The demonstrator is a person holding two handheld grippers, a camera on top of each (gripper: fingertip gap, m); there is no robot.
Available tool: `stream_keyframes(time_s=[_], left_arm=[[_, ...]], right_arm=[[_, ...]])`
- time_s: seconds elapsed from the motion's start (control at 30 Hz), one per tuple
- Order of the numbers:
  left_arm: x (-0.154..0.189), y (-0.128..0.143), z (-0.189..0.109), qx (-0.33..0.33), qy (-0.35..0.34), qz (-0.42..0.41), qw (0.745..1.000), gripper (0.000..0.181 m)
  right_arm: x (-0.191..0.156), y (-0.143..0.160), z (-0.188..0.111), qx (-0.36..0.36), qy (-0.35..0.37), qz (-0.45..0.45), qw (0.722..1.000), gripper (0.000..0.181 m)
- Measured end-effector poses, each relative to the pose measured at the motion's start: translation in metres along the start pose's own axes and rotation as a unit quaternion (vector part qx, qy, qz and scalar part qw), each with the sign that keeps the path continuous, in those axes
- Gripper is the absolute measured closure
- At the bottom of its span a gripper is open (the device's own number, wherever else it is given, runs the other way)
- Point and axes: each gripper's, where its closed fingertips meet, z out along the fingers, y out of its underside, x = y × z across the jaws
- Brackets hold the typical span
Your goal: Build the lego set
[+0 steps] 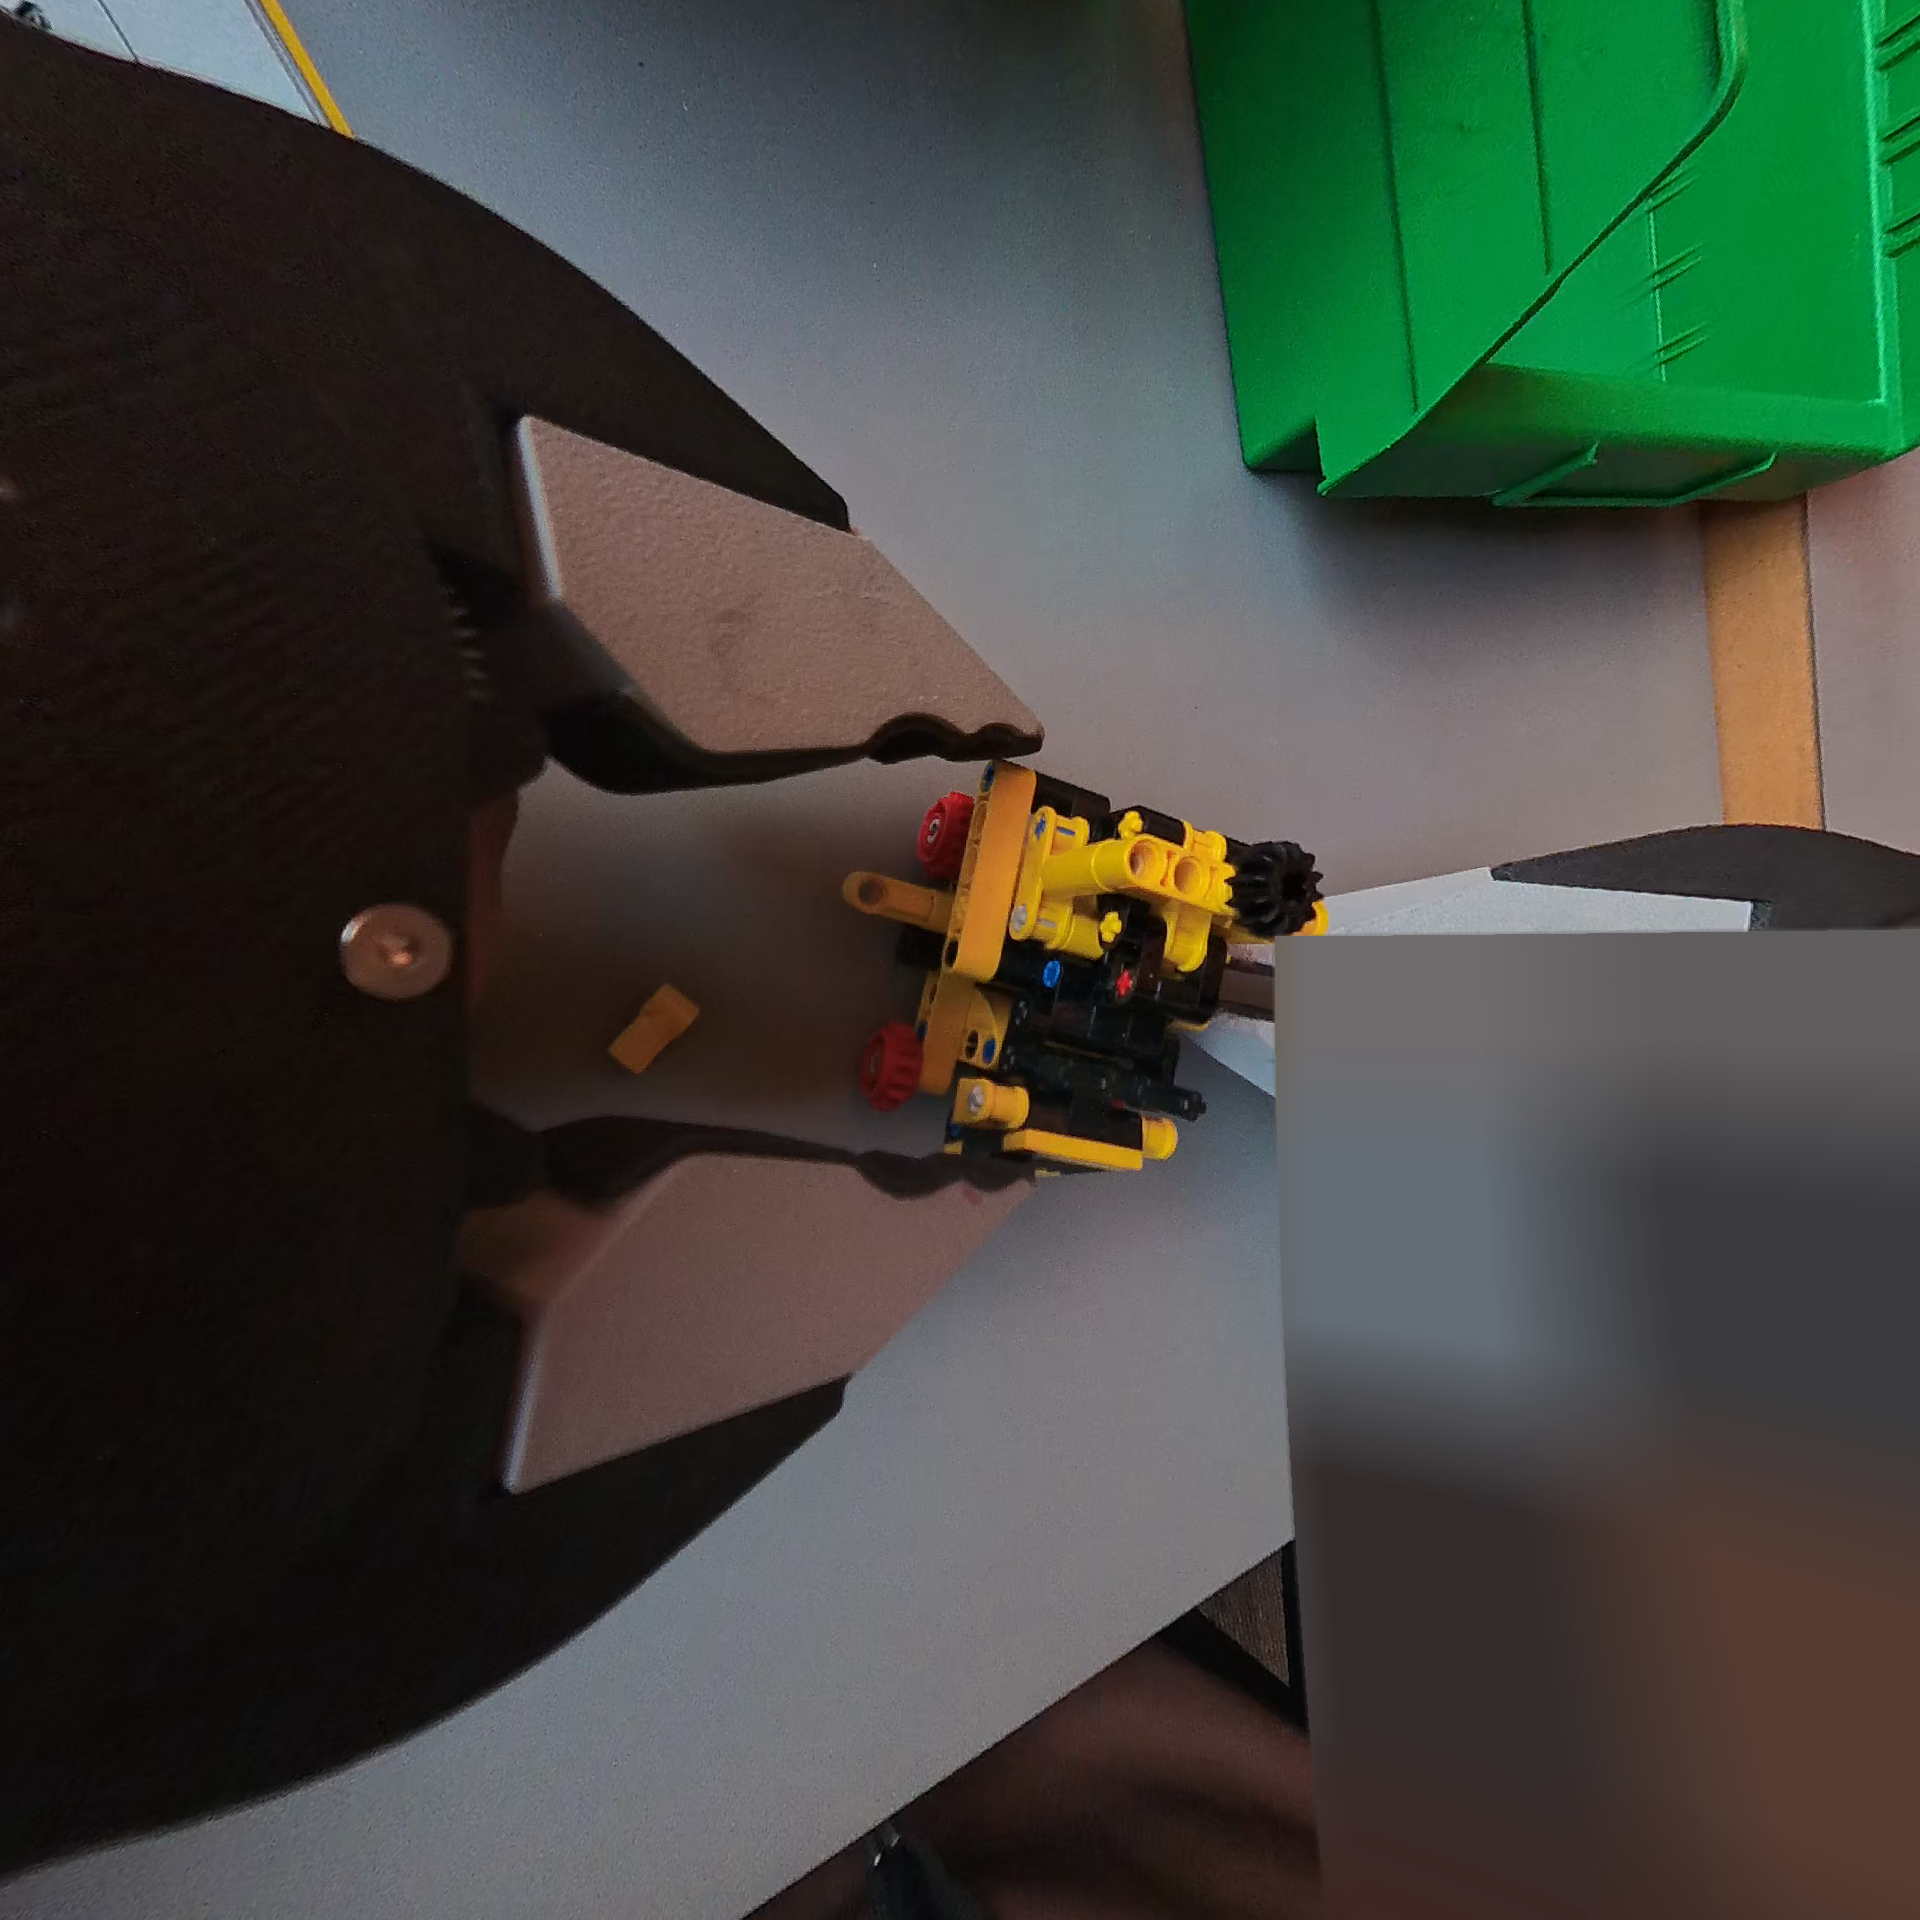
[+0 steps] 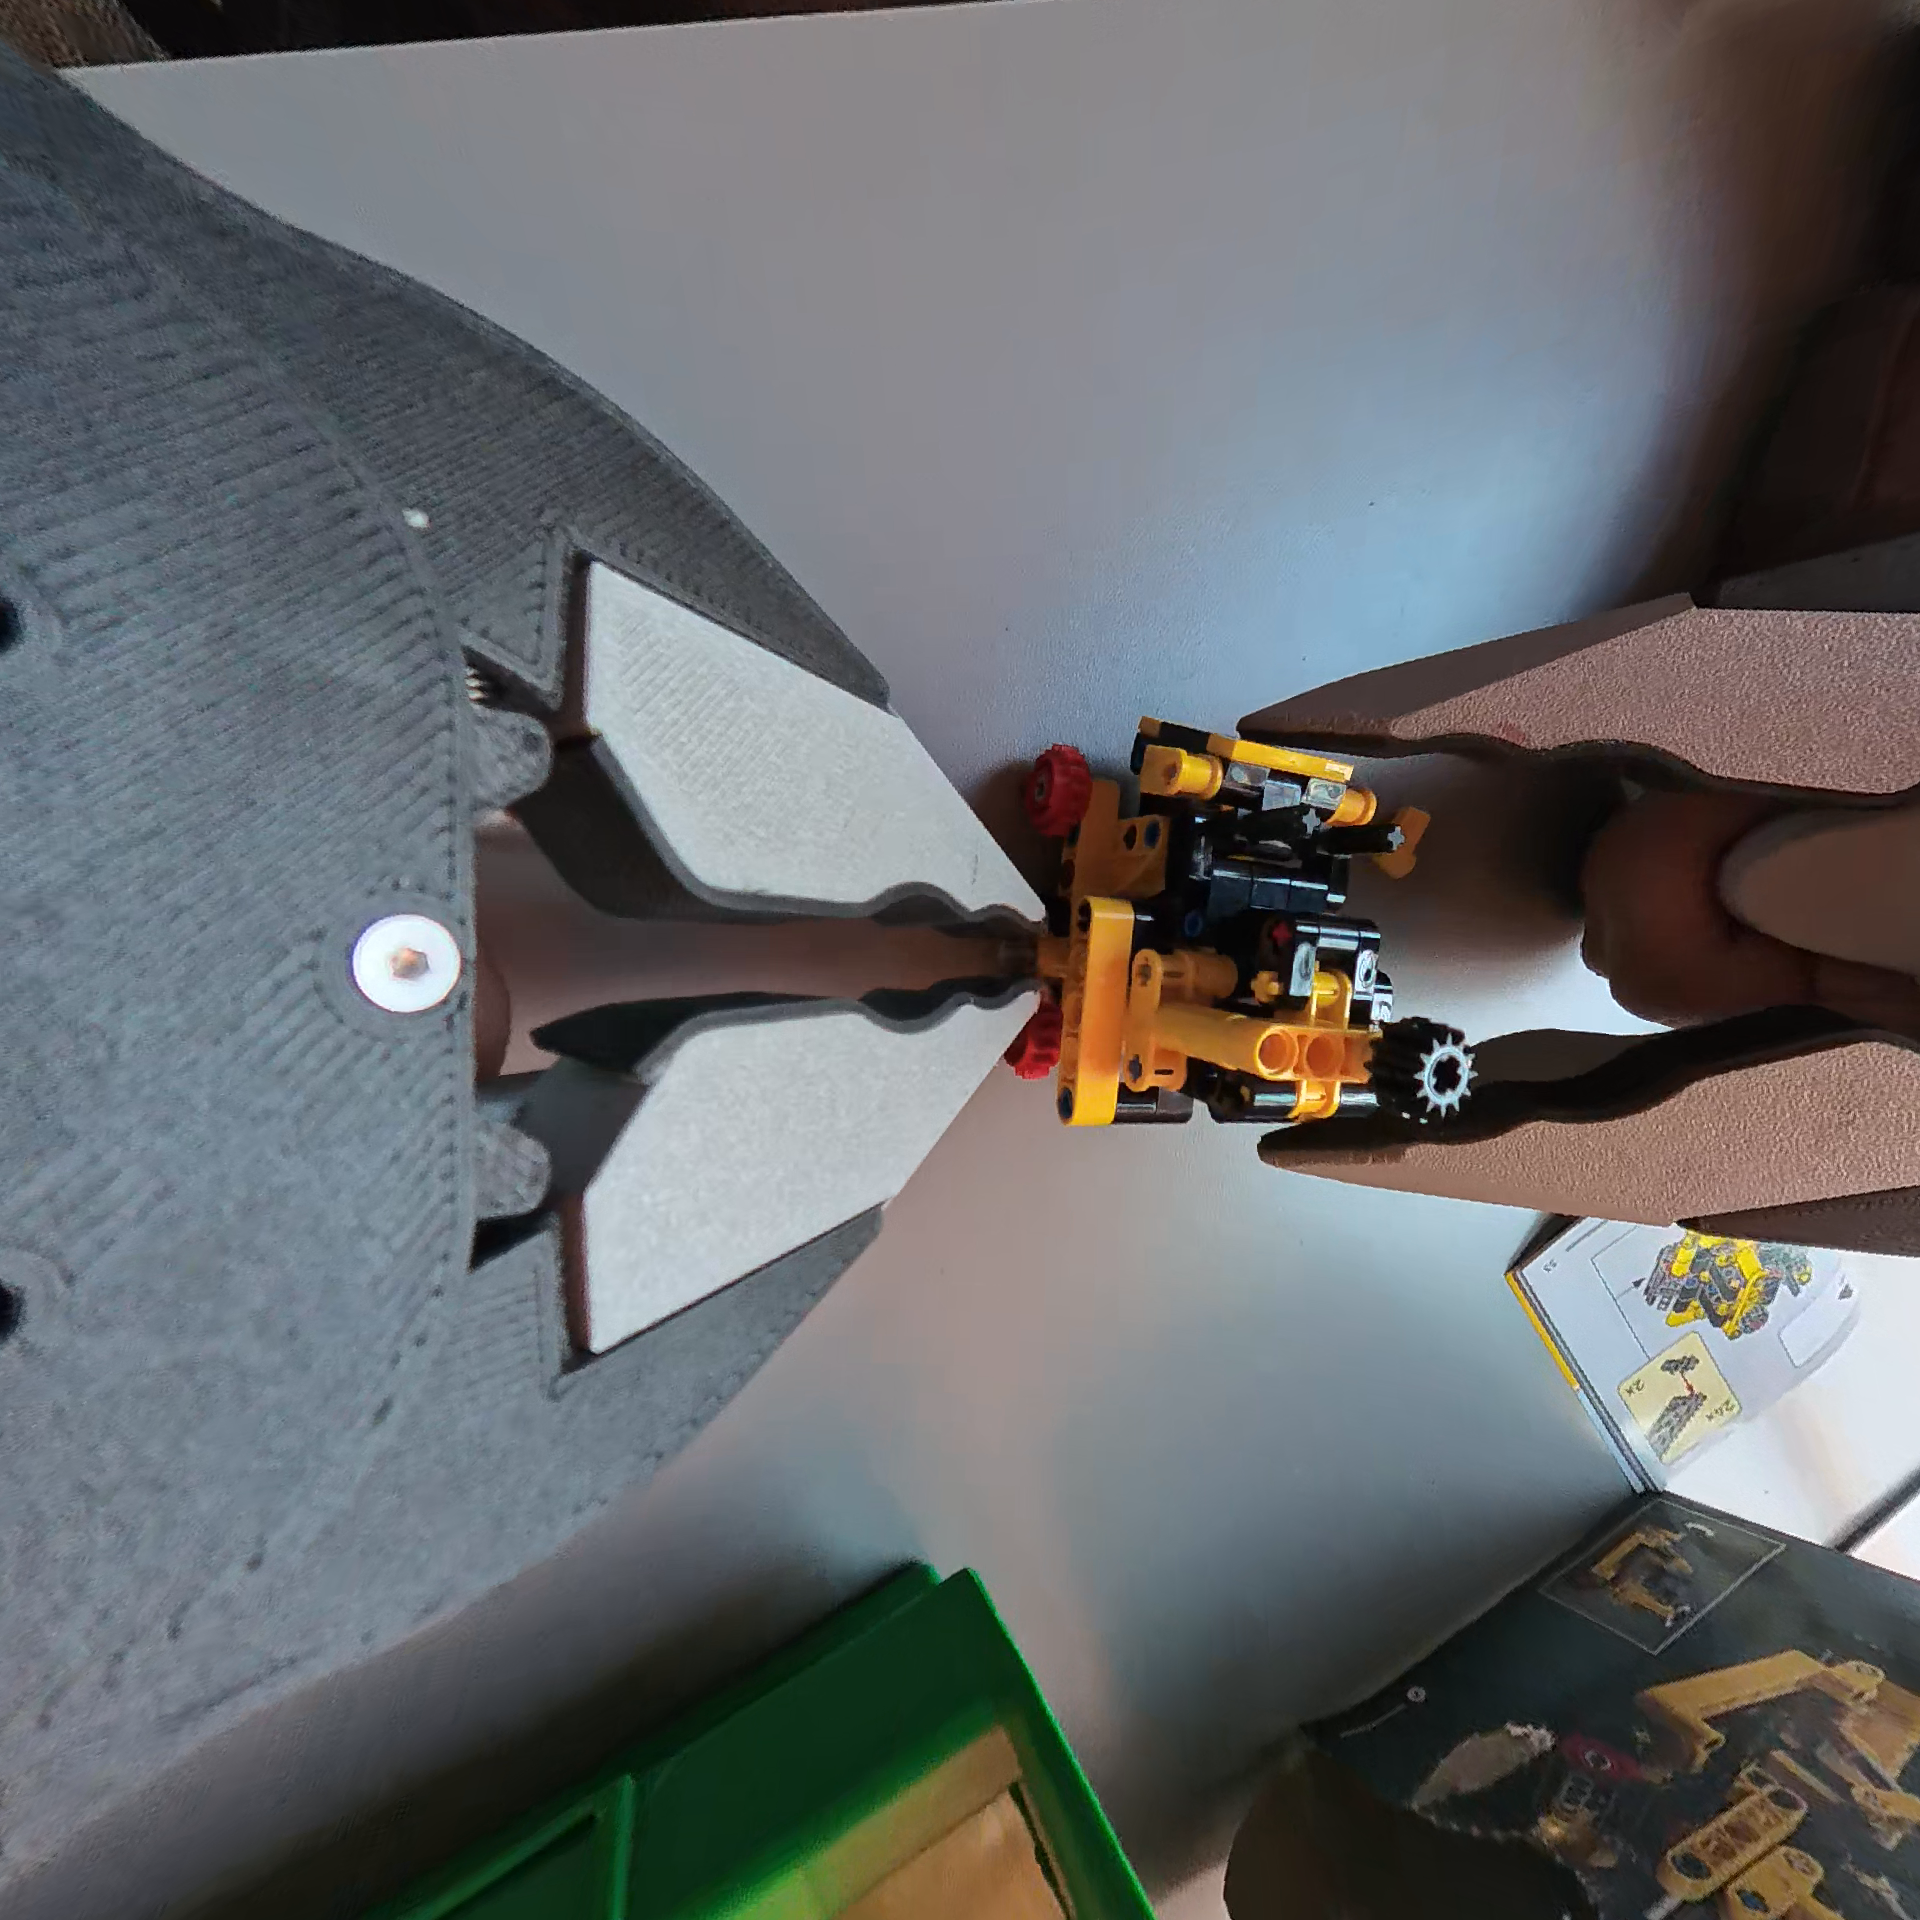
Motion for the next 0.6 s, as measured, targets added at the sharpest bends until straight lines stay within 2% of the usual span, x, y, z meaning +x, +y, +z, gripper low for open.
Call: stream_keyframes(time_s=[0.33,0.6], left_arm=[[-0.0001,0.0004,-0.0004,0.0,0.0,-0.002,1.0,0.107],[-0.0002,0.0002,-0.0002,0.0,-0.008,-0.005,1.0,0.107]], right_arm=[[-0.0005,0.0011,0.0008,-0.005,-0.012,0.012,1.0,0.177],[-0.0007,-0.0004,-0.0067,0.015,-0.021,0.018,1.0,0.168]])
